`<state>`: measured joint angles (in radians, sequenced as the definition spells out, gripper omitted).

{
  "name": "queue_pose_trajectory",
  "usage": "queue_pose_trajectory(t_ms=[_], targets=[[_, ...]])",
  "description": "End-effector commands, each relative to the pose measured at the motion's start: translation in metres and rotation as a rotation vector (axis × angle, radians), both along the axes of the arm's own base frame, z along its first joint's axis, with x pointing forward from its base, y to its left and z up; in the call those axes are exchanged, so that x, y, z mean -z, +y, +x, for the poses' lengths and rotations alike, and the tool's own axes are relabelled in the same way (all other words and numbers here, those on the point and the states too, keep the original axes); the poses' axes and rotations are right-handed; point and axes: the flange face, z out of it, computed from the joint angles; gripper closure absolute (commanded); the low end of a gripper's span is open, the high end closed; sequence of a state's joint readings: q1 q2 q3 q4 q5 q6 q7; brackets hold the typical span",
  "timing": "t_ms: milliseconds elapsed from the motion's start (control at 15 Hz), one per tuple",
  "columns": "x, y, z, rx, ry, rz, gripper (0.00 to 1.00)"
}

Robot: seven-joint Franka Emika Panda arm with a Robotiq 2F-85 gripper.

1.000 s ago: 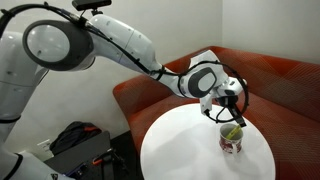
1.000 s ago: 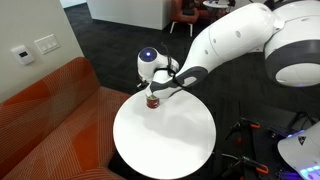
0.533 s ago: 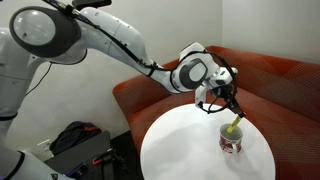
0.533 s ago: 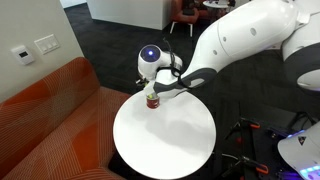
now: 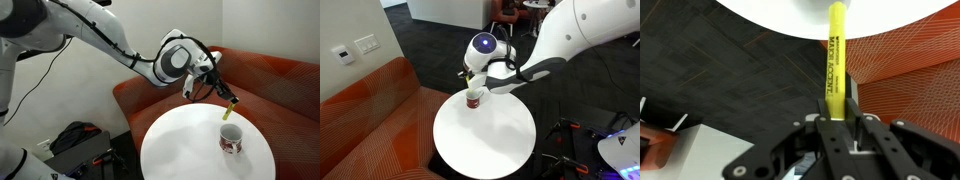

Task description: Pick up the marker from the cup and put it on the table

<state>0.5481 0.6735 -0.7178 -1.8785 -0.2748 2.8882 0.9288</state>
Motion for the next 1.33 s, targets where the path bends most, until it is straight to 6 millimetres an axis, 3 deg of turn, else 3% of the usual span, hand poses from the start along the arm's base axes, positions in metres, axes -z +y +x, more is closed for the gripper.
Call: queue_pose_trajectory(t_ms=[0, 333, 533, 933, 1267], targets=[[-0.028, 0.014, -0.03, -0.06, -0.01, 0.085, 0.94], [-0.048, 0.034, -0.058, -0.17, 0.063, 0.173, 0.94], [-0.047, 0.042, -0.072, -0.236, 0.15, 0.215, 0.94], [-0.032, 0.042, -0.071, -0.226, 0.303, 0.198, 0.94], [-0.011, 0.083, -0.064, -0.339, 0.367, 0.224, 0.94]])
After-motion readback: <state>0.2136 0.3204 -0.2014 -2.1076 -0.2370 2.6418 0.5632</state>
